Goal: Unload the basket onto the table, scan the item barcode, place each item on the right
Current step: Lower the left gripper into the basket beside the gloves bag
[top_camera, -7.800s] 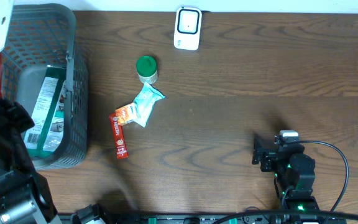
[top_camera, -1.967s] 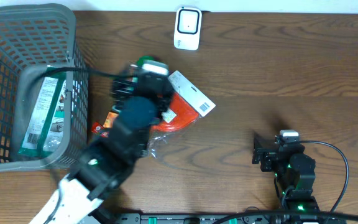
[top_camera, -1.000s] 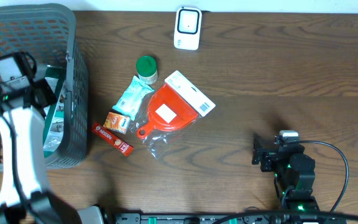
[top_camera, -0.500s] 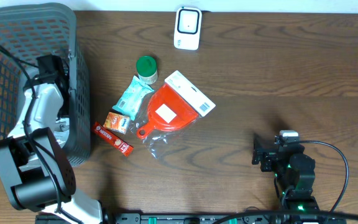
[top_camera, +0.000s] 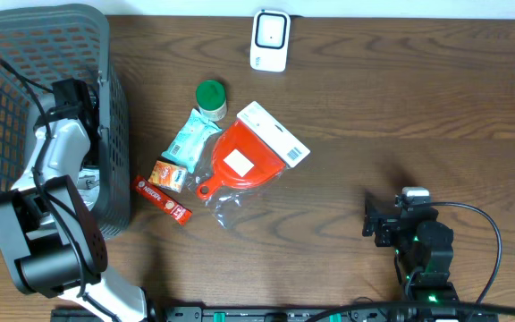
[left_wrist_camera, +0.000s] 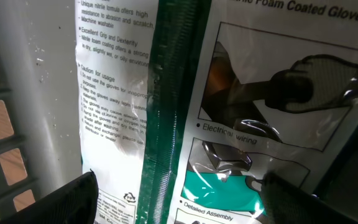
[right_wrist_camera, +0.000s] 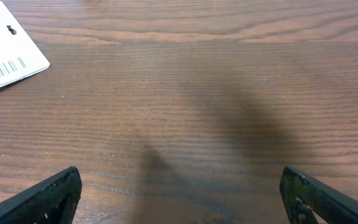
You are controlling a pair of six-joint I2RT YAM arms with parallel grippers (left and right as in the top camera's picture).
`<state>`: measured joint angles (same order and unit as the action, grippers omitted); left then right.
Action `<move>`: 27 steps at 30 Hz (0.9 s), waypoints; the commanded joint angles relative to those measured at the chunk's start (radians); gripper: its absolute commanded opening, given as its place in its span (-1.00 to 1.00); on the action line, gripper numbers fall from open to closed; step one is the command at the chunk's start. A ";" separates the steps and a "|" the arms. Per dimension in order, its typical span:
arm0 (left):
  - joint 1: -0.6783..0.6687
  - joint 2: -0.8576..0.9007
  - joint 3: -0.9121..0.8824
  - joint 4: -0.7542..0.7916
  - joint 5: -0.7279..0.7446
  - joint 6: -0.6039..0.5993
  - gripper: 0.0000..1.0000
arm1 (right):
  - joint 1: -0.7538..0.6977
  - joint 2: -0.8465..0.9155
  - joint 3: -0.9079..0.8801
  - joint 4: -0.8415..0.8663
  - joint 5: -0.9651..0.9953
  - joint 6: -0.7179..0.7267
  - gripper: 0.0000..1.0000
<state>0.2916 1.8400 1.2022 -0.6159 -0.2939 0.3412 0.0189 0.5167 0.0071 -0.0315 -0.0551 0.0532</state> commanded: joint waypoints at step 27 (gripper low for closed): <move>0.213 -0.218 -0.018 0.109 -0.079 -0.101 0.81 | 0.007 -0.001 -0.001 -0.008 0.006 0.013 0.99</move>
<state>0.5304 1.6852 1.1862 -0.4873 -0.4023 0.2062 0.0189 0.5171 0.0071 -0.0406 -0.0551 0.0532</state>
